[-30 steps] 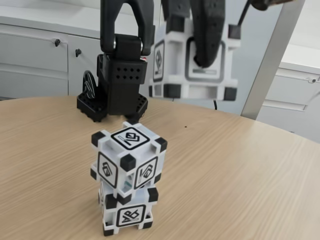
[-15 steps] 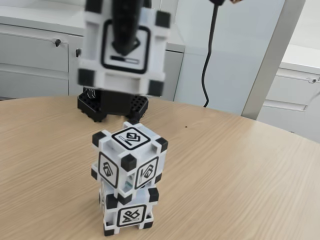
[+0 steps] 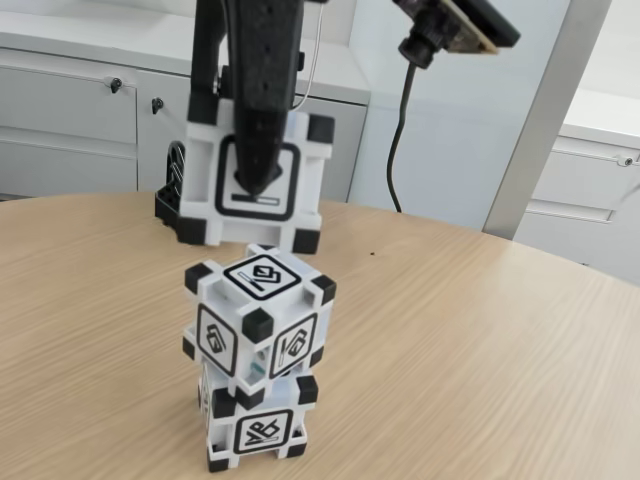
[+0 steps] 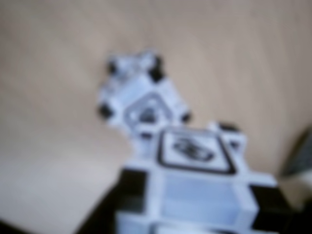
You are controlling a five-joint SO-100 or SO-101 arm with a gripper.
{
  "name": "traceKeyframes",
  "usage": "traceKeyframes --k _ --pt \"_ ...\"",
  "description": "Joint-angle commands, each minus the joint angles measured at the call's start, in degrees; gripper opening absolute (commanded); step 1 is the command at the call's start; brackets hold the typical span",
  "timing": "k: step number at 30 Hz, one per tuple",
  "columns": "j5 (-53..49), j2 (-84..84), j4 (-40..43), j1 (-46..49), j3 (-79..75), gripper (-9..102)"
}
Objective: Stack cubes from left to right.
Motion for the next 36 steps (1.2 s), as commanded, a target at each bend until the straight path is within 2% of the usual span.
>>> traceKeyframes --k 1,8,17,24,36 --pt "-1.32 1.14 0.70 0.09 -0.35 20" --pt "-2.72 0.44 0.70 0.00 -0.35 20" --pt "1.14 0.62 0.70 -0.18 -0.35 20" --pt "3.43 0.97 0.70 -5.10 -0.35 20" --pt "2.11 0.53 0.70 -3.96 1.49 20"
